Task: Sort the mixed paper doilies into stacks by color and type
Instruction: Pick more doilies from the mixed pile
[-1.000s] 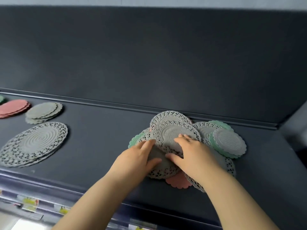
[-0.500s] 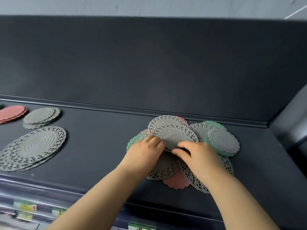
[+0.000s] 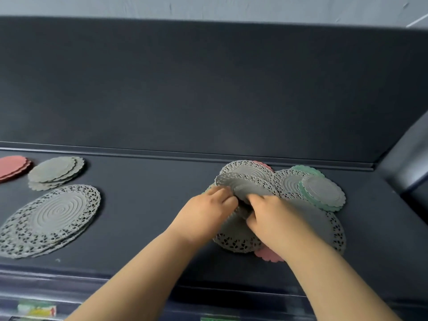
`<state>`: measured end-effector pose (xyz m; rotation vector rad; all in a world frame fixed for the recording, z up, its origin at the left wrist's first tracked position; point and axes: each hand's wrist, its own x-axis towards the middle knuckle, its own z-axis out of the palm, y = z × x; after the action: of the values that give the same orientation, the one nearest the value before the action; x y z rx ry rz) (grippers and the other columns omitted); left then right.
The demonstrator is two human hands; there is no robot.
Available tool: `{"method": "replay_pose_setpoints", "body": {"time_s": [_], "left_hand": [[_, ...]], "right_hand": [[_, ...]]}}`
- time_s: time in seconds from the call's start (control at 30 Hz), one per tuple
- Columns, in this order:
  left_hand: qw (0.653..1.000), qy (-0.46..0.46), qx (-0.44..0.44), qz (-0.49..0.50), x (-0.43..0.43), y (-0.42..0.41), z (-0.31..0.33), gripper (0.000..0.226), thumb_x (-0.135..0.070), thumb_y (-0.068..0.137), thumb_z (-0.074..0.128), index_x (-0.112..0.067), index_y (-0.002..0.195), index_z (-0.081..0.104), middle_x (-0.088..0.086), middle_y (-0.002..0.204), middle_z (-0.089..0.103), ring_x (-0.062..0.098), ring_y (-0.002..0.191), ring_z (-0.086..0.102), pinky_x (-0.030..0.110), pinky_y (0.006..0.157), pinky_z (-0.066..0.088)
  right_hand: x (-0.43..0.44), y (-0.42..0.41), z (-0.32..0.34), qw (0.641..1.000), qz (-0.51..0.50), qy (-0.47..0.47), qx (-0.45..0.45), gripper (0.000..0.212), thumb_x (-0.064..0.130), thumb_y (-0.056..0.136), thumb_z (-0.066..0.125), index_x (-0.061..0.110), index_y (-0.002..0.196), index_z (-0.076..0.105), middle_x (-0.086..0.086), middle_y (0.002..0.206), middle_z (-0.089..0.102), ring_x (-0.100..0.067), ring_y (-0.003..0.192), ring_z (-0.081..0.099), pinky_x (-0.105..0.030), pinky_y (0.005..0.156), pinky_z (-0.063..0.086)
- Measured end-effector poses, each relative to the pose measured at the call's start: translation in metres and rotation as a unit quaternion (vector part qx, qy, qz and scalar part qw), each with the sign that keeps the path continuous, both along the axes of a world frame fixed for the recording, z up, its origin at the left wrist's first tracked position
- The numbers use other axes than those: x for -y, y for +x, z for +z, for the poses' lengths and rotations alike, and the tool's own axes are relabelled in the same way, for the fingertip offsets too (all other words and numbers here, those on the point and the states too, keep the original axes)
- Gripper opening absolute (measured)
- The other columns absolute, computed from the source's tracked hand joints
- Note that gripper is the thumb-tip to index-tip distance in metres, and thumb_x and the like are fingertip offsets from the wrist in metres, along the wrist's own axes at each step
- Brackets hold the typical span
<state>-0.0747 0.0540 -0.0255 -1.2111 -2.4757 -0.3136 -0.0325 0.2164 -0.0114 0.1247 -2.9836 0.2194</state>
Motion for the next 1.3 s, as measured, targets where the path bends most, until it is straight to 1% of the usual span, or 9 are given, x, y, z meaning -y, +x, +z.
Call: {"method": "replay_pose_setpoints", "body": {"time_s": [0.17,0.37,0.5,0.63,0.8,0.9,1.07,1.17,1.3], "left_hand": [[0.998,0.054,-0.014,0.024,0.067,-0.017,0.009,0.038,0.017,0.049,0.073,-0.003,0.082,0.066,0.011,0.096,0.069,0.027,0.088,0.068,0.035,0.052,0.056],[0.978,0.186,-0.019,0.087,0.194,-0.041,0.018,0.010,0.000,0.078,0.060,0.000,0.085,0.067,0.011,0.105,0.070,0.026,0.099,0.066,0.025,0.090,0.043],[0.973,0.179,0.020,0.147,0.285,-0.048,0.011,0.026,0.010,0.069,0.073,-0.004,0.091,0.070,0.006,0.105,0.070,0.018,0.100,0.064,0.018,0.089,0.038],[0.982,0.141,0.043,0.122,0.351,-0.051,0.002,0.021,-0.005,0.076,0.064,-0.010,0.094,0.073,-0.001,0.100,0.071,0.010,0.098,0.062,0.015,0.091,0.040],[0.992,0.067,0.089,0.064,0.384,-0.046,-0.017,0.023,-0.013,0.078,0.059,-0.017,0.093,0.076,-0.006,0.102,0.071,0.011,0.098,0.066,0.032,0.078,0.057],[0.990,0.077,0.099,0.063,0.387,-0.046,-0.019,0.034,-0.022,0.081,0.044,-0.020,0.091,0.076,-0.009,0.102,0.071,0.008,0.098,0.066,0.030,0.077,0.057],[0.991,0.064,0.076,0.093,0.385,-0.047,-0.018,0.031,0.000,0.069,0.057,-0.017,0.086,0.077,-0.006,0.099,0.072,0.012,0.094,0.068,0.032,0.073,0.057],[0.984,0.044,0.105,0.139,0.385,-0.042,-0.018,0.052,0.022,0.050,0.071,-0.014,0.088,0.077,-0.002,0.101,0.072,0.018,0.096,0.068,0.040,0.069,0.059],[0.980,-0.012,0.103,0.170,0.381,-0.036,-0.008,0.052,0.015,0.048,0.074,-0.015,0.090,0.076,-0.003,0.101,0.072,0.018,0.090,0.070,0.038,0.068,0.058]], "right_hand": [[0.058,-0.006,0.005,0.988,-0.042,-0.094,-0.116,0.028,0.009,0.083,0.053,0.015,0.108,0.062,-0.008,0.080,0.068,-0.026,0.069,0.062,-0.030,0.055,0.046],[0.175,-0.029,-0.009,0.959,-0.002,-0.249,-0.139,0.029,0.011,0.087,0.054,0.023,0.111,0.064,0.003,0.076,0.065,-0.005,0.060,0.049,-0.012,0.056,0.035],[0.239,-0.042,-0.013,0.943,0.002,-0.300,-0.144,0.027,0.009,0.089,0.051,0.021,0.109,0.064,0.019,0.063,0.050,0.007,0.060,0.049,-0.002,0.054,0.032],[0.287,-0.052,-0.014,0.940,-0.002,-0.303,-0.160,0.026,0.004,0.087,0.052,0.015,0.106,0.066,0.023,0.063,0.048,0.014,0.061,0.049,0.000,0.055,0.030],[0.319,-0.056,-0.015,0.941,0.006,-0.307,-0.144,0.026,0.008,0.088,0.052,0.016,0.110,0.065,0.027,0.060,0.042,0.013,0.064,0.050,0.002,0.058,0.031],[0.325,-0.057,-0.016,0.943,0.020,-0.301,-0.142,0.027,0.005,0.088,0.053,0.013,0.111,0.064,0.018,0.072,0.051,0.017,0.066,0.049,0.005,0.062,0.030],[0.317,-0.057,-0.018,0.934,0.036,-0.317,-0.160,0.027,0.009,0.088,0.049,0.013,0.109,0.065,0.017,0.072,0.054,0.015,0.063,0.049,0.003,0.061,0.031],[0.310,-0.058,-0.019,0.929,0.040,-0.340,-0.138,0.026,0.008,0.089,0.050,0.016,0.109,0.065,0.021,0.071,0.054,0.011,0.062,0.050,-0.001,0.059,0.033],[0.311,-0.058,-0.020,0.923,0.046,-0.361,-0.122,0.027,0.006,0.087,0.053,0.016,0.110,0.065,0.017,0.075,0.060,0.012,0.063,0.050,-0.002,0.058,0.034]]}}
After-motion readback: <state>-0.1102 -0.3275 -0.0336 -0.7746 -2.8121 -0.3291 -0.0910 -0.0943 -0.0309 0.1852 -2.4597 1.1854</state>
